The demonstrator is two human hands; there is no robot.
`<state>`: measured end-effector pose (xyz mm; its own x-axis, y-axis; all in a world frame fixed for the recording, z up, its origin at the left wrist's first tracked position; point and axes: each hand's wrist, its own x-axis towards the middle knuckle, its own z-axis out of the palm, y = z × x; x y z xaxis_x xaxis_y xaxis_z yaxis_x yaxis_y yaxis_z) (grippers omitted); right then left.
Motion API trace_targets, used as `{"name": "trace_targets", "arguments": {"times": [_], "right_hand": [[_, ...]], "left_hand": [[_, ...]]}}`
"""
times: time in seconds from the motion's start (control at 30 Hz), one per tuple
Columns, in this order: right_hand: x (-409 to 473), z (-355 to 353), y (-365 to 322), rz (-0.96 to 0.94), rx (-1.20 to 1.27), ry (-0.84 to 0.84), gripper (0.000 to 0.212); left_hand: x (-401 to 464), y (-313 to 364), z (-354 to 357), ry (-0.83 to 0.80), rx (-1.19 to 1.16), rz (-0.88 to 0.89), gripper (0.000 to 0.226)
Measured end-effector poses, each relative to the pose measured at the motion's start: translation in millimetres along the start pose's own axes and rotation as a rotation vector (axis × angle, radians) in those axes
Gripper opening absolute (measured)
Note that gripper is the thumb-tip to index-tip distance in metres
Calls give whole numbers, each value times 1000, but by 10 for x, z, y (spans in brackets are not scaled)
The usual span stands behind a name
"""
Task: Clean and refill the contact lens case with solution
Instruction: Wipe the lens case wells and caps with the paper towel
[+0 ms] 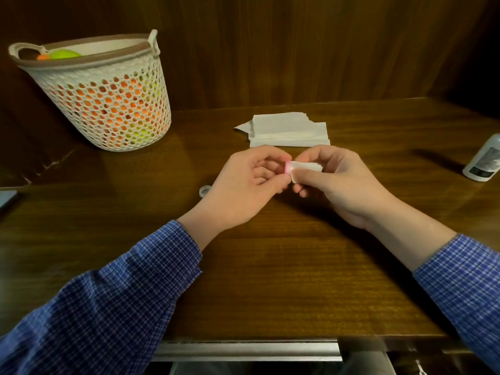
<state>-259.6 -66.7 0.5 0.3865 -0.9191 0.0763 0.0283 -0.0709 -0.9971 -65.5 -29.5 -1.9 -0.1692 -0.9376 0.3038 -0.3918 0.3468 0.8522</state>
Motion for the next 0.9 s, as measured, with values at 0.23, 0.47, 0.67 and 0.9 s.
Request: {"name": "trace_targets", "arguments": {"times": [0.23,0.47,0.67,0.9], "right_hand": [[-27,9,100,-212,-446,178,15],[-71,50,78,-605,-730,214,35],[-81,-40,12,-604,-653,46,48],[-66,-40,-26,-531,-553,100,38]], "left_hand": [[-5,-30,47,-62,-17,-79,20],[26,63,-22,-175,-376,-370,18],[29,99,-79,-349,-530,-502,24],[63,117,-57,-332,-554,-486,27]]}}
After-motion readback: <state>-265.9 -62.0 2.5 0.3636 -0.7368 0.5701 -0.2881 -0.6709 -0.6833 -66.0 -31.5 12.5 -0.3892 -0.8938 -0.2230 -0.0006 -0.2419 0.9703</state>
